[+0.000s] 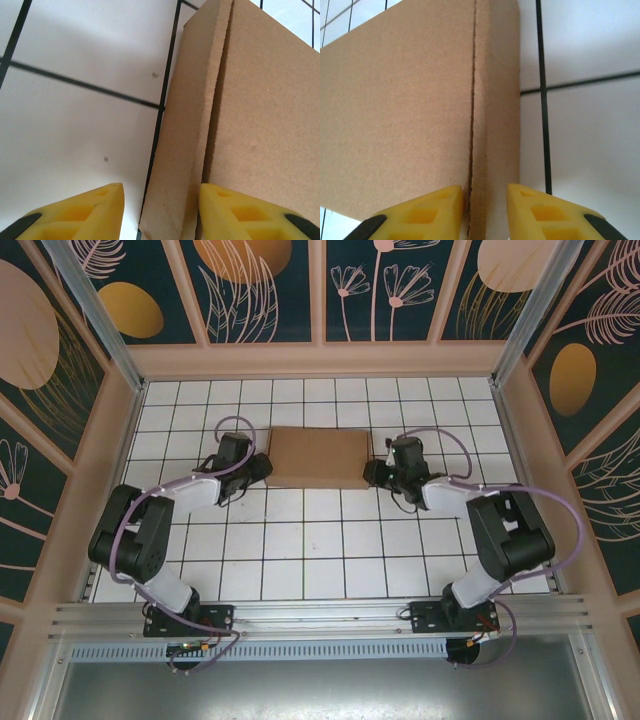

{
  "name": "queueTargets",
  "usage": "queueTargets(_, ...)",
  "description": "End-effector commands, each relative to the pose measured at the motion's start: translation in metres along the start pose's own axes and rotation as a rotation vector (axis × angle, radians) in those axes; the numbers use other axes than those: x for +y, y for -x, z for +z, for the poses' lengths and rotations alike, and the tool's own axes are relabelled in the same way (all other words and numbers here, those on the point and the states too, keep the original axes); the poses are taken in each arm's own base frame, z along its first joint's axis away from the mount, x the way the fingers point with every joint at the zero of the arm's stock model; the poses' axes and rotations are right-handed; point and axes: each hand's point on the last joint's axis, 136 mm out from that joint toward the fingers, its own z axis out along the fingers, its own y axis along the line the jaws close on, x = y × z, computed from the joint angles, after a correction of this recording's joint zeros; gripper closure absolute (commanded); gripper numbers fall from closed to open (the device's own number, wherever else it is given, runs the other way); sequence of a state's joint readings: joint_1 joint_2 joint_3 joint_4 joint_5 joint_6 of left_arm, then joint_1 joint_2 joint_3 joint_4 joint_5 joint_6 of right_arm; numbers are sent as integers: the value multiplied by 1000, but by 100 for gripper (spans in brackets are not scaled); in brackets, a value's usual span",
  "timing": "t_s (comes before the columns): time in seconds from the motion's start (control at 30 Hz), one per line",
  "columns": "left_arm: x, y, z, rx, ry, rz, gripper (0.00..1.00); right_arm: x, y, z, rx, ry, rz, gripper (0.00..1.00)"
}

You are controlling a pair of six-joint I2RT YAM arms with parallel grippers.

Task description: Fold the paper box

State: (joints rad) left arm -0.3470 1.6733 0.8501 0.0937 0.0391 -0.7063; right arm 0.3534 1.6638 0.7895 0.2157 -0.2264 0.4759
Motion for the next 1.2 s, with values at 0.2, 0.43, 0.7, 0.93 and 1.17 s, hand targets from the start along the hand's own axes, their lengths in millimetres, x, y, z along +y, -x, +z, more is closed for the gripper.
queueTargets(0.2, 4, 6, 3, 19, 42, 60, 46, 7, 1, 9, 49, 46, -9, 59)
queueTargets(0.43, -50, 76, -80, -192, -69, 233, 2, 48, 64, -70, -200, 76, -136, 1)
queueTargets(0.7, 7, 124, -198, -785, 177, 324, 1, 40, 112, -172, -617, -85, -247, 1)
queueTargets(0.93, 90, 94, -147, -805, 323, 448, 1, -52, 102, -170, -738, -438, -266, 1)
queueTargets(1.17, 122, 100, -138, -862, 352, 366, 1, -96, 78, -162, -831, -423, -380, 1)
